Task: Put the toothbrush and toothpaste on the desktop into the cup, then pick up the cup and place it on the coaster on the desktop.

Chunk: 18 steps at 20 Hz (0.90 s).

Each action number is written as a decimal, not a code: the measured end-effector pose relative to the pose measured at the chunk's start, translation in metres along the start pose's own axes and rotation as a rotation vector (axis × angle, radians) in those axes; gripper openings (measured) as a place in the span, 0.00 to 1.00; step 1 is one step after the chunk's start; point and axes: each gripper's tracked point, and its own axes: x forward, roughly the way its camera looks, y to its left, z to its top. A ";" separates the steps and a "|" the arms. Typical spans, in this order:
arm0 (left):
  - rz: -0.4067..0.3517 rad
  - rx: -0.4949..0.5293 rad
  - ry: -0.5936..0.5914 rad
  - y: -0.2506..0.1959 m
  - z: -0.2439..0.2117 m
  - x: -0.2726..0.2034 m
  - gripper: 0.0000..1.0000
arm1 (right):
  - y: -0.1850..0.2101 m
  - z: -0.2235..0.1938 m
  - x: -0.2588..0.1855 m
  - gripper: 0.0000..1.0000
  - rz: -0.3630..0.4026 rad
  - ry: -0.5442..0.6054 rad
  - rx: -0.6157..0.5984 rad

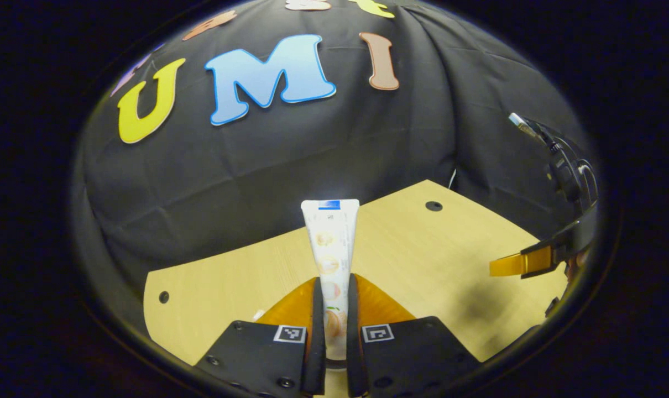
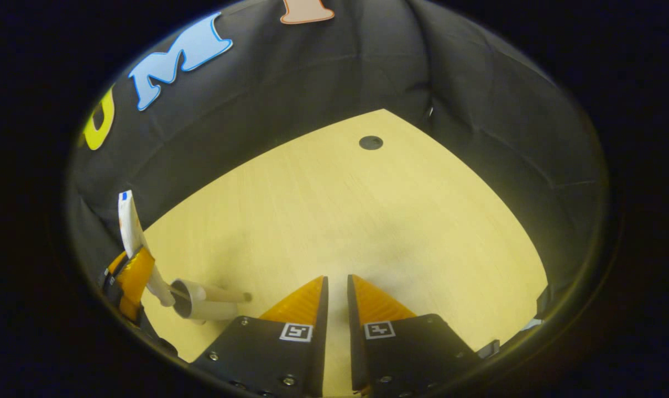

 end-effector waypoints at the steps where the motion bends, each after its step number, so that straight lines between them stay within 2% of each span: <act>1: -0.003 -0.022 0.011 0.001 -0.006 0.005 0.22 | 0.000 0.000 0.000 0.19 0.000 0.004 -0.004; 6: 0.070 -0.121 0.048 0.020 -0.041 0.022 0.23 | -0.002 -0.003 0.000 0.20 -0.008 0.019 -0.016; 9: 0.100 -0.102 0.059 0.021 -0.057 0.018 0.27 | -0.003 -0.002 0.000 0.19 -0.012 0.024 -0.009; 10: 0.111 -0.081 0.054 0.020 -0.058 0.016 0.33 | -0.003 -0.003 -0.001 0.19 -0.011 0.027 -0.004; 11: 0.118 -0.060 0.044 0.017 -0.058 0.012 0.33 | -0.002 -0.003 -0.001 0.19 -0.011 0.030 -0.001; 13: 0.112 -0.044 0.028 0.008 -0.056 0.003 0.40 | -0.001 -0.002 -0.002 0.19 -0.006 0.031 0.000; 14: 0.103 -0.055 0.027 0.002 -0.055 -0.001 0.58 | -0.001 -0.005 0.000 0.19 -0.001 0.033 -0.003; 16: 0.089 -0.080 0.045 -0.005 -0.061 -0.008 0.68 | 0.001 -0.007 0.002 0.19 0.020 0.034 -0.013; 17: 0.087 -0.093 0.057 -0.006 -0.065 -0.010 0.69 | 0.002 -0.007 0.003 0.19 0.034 0.035 -0.019; 18: 0.085 -0.109 0.063 -0.007 -0.067 -0.014 0.63 | 0.002 -0.007 0.002 0.19 0.047 0.036 -0.025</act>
